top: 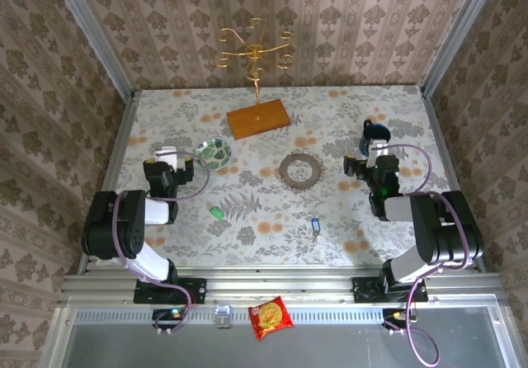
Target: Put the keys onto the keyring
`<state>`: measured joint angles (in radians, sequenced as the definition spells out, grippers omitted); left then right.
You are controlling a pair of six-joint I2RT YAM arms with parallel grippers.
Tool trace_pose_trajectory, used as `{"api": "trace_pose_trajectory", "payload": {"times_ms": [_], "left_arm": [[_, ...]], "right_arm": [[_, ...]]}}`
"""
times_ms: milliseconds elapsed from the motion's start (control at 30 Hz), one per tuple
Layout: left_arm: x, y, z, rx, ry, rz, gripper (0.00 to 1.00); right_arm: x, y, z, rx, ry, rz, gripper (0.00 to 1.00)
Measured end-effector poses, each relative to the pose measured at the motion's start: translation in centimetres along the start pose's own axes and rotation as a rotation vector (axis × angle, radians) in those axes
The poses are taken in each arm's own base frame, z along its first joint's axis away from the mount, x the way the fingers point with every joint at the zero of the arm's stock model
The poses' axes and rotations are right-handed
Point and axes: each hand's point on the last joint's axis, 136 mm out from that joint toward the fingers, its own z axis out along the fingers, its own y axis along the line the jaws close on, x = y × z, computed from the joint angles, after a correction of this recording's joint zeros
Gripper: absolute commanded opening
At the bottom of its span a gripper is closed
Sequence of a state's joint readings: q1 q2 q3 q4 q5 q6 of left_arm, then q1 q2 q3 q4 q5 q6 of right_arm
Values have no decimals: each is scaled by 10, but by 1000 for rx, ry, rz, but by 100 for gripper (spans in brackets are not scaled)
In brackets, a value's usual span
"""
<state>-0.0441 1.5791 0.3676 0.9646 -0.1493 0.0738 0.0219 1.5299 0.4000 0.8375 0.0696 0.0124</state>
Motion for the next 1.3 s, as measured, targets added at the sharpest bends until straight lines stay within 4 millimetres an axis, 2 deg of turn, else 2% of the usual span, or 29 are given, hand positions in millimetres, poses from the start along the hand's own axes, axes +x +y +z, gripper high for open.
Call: {"api": "trace_pose_trajectory", "payload": {"times_ms": [1133, 1233, 1300], "left_arm": [[-3, -7, -3, 47, -17, -2, 100], [-9, -7, -16, 46, -44, -3, 100], [-19, -5, -26, 29, -76, -3, 100]], "right_arm": [[0, 0, -2, -3, 7, -1, 100], [-10, 0, -13, -3, 18, -2, 100], [-27, -1, -22, -3, 6, 6, 100]]}}
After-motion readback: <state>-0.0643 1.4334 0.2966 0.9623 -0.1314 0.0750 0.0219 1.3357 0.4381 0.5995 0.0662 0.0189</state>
